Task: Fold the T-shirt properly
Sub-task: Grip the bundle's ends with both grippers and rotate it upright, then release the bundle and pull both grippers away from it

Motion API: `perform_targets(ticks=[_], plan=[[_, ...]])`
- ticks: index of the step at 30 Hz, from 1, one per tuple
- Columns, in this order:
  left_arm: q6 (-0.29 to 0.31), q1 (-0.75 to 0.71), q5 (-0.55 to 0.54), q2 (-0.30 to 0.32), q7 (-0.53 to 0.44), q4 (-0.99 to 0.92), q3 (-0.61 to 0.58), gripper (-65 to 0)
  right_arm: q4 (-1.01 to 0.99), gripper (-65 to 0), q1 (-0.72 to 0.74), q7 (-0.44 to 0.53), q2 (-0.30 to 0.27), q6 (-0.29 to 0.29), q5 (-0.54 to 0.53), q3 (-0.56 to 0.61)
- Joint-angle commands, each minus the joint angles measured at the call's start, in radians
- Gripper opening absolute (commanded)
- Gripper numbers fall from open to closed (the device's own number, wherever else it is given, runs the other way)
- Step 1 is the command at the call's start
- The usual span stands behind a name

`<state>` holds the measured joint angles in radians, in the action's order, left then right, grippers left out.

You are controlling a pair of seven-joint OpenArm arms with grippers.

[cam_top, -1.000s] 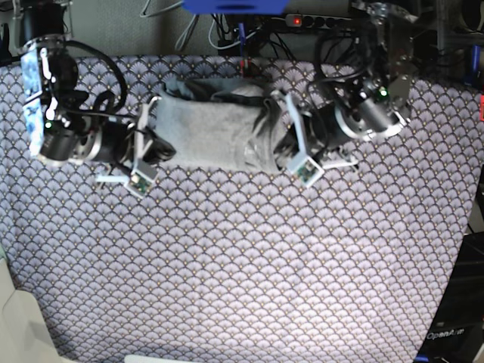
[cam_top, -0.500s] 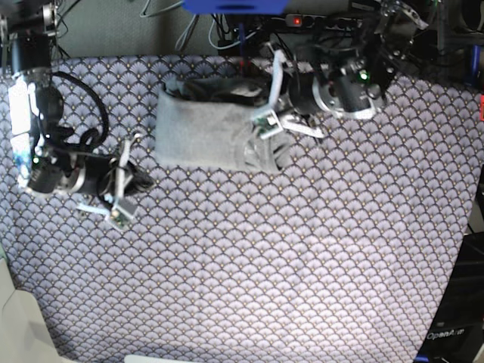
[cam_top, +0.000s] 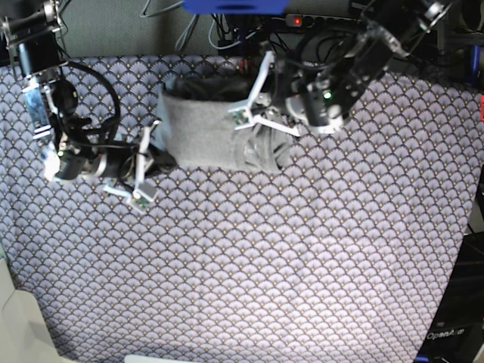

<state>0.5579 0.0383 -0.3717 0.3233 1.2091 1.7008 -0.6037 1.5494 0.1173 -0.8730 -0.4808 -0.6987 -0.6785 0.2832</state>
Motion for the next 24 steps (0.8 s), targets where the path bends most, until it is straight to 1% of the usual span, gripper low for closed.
perform_targets(ticks=[1,4,8,10,12,16,17,19,21,24], plan=[[0.001,0.019,-0.010,0.001,-0.002,-0.020,-0.014,-65.0,0.015,-65.0,0.005,0.016,-0.002,0.001,-0.019,0.001],[0.000,0.047,-0.010,-0.023,-0.010,-0.086,-0.043,-65.0,0.016,-65.0,-0.017,0.016,0.021,0.001,-0.017,0.003],[-0.002,0.061,0.009,-0.048,-0.013,-0.132,-0.040,-65.0,0.032,-65.0,-0.066,0.016,0.023,0.001,-0.019,0.003],[-0.002,0.068,0.055,-0.063,-0.013,-0.150,-0.038,-65.0,0.032,-65.0,-0.084,0.016,0.023,0.001,-0.019,0.003],[-0.002,0.068,0.127,-0.088,-0.016,-0.176,-0.025,-65.0,0.032,-65.0,-0.106,0.016,0.020,0.001,-0.019,0.003],[-0.002,0.068,0.273,-0.152,-0.038,-0.209,0.063,-65.0,0.035,-65.0,-0.144,0.016,0.014,0.001,-0.019,0.003],[-0.002,0.068,0.307,-0.168,-0.042,-0.210,0.097,-65.0,0.044,-65.0,-0.156,0.018,0.003,0.001,-0.019,0.003],[0.004,0.068,0.356,-0.194,-0.045,-0.209,0.178,-65.0,0.062,-65.0,-0.186,0.044,-0.006,0.001,-0.019,0.003],[0.006,0.071,0.394,-0.217,-0.051,-0.198,0.270,-65.0,0.093,-65.0,-0.218,0.073,-0.037,0.001,-0.019,0.003],[0.008,0.125,0.423,-0.238,-0.047,-0.199,0.351,-65.0,0.116,-65.0,-0.236,0.087,-0.065,0.001,-0.019,0.001]])
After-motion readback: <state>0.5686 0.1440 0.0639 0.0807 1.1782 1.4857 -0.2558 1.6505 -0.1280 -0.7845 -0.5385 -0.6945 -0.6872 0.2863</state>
